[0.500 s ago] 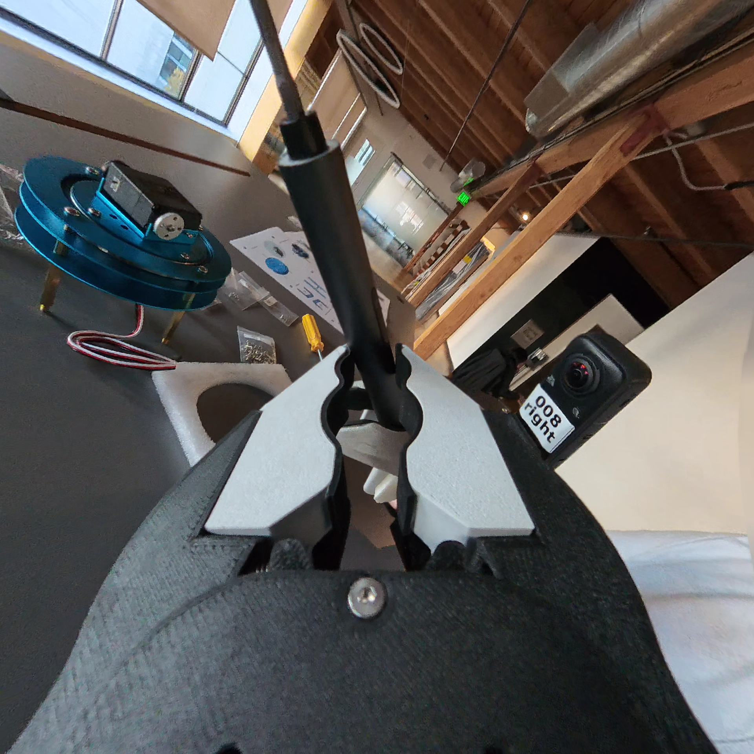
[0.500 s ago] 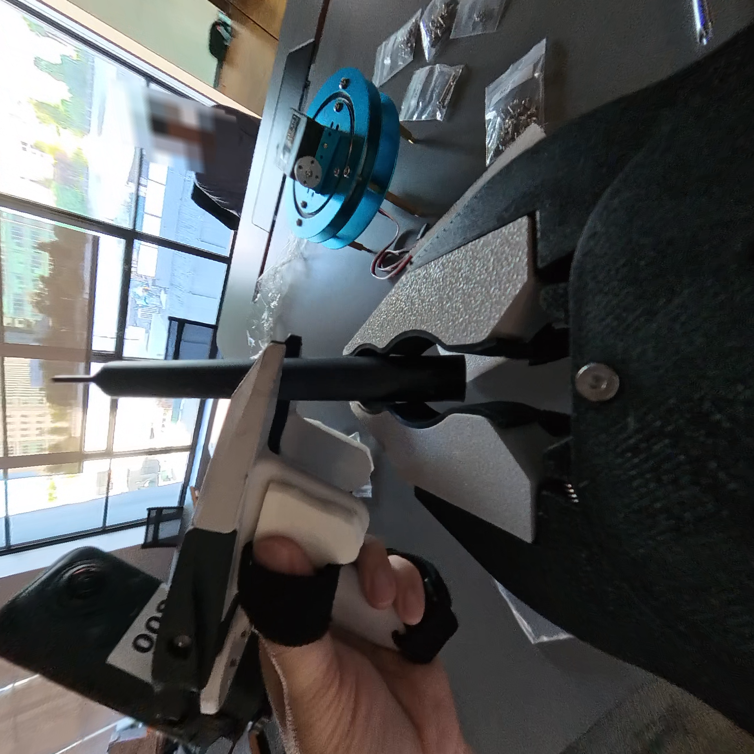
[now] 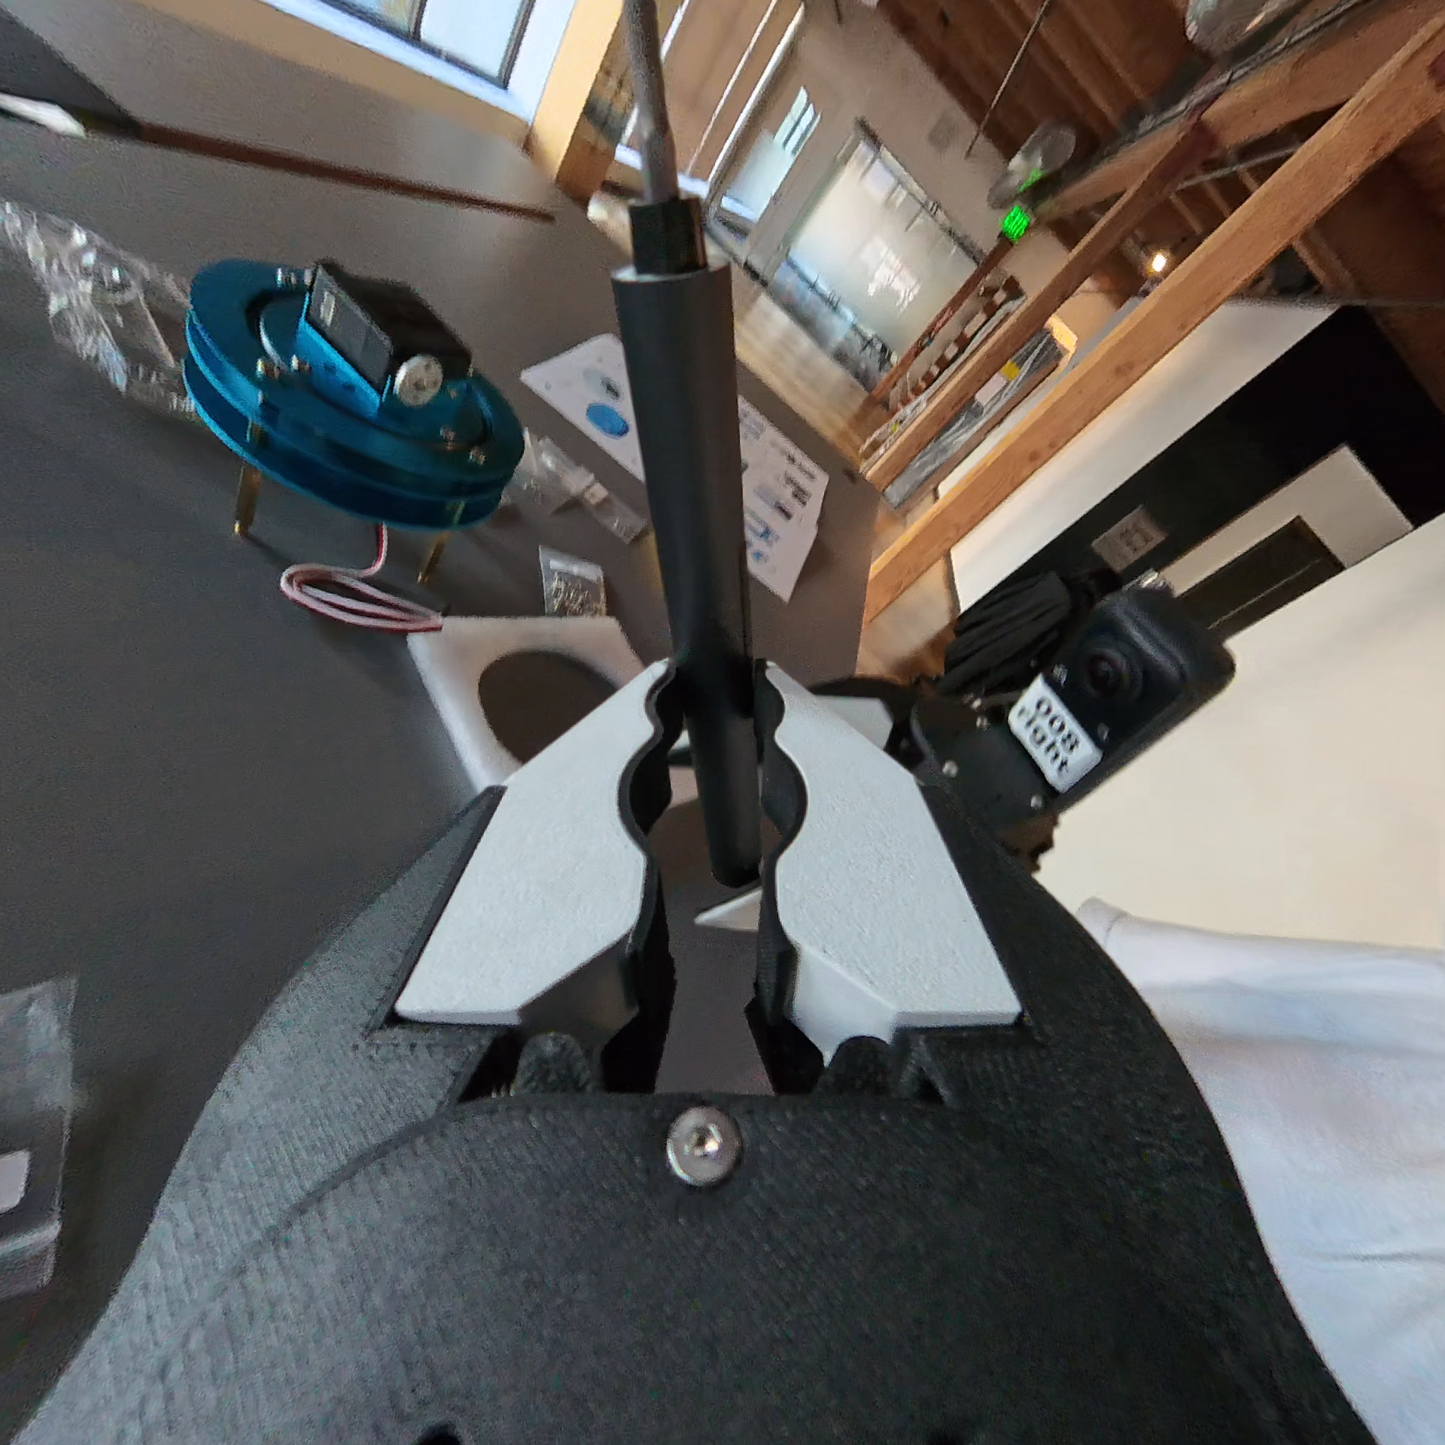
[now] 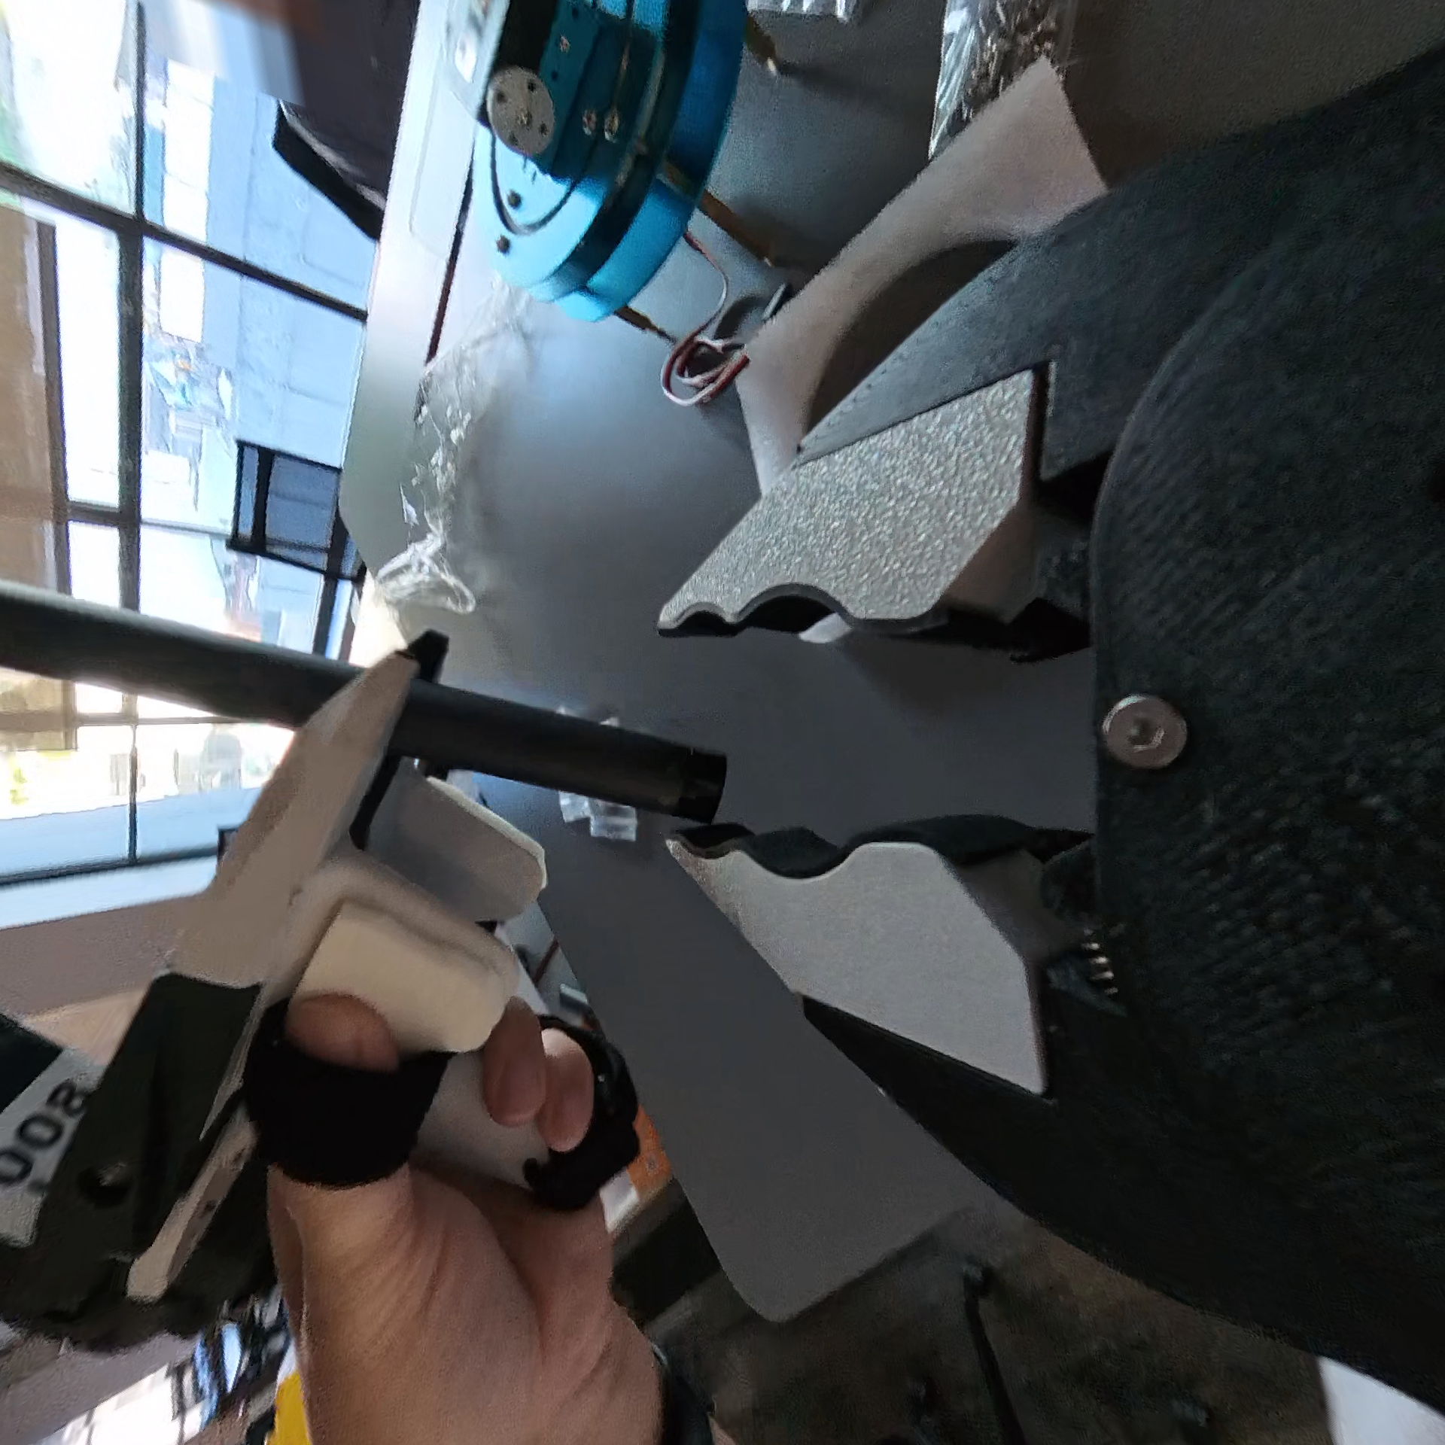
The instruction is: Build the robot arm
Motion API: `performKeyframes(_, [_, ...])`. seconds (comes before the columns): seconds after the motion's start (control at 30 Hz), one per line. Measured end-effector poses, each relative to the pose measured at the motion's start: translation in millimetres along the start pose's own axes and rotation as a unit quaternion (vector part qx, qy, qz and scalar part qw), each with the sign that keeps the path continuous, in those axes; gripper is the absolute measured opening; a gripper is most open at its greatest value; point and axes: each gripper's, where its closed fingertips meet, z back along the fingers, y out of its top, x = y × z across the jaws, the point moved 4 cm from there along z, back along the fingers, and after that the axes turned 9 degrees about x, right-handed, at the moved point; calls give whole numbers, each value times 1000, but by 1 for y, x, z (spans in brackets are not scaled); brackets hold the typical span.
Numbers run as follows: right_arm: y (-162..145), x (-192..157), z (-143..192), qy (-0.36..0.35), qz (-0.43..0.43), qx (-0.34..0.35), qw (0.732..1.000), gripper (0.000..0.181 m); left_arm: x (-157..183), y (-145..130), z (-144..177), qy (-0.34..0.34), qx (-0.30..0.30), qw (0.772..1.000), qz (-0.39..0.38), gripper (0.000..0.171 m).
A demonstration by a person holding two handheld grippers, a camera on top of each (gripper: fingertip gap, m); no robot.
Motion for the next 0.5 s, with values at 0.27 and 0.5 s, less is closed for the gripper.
performKeyframes(0.27, [32, 11, 12, 119, -191, 88, 970, 53, -13, -29, 11, -14, -84, 996, 30, 15])
performKeyframes(0.5, [19, 20, -23, 219, -407, 45, 886, 36, -2, -49, 10, -73, -159, 983, 57, 15])
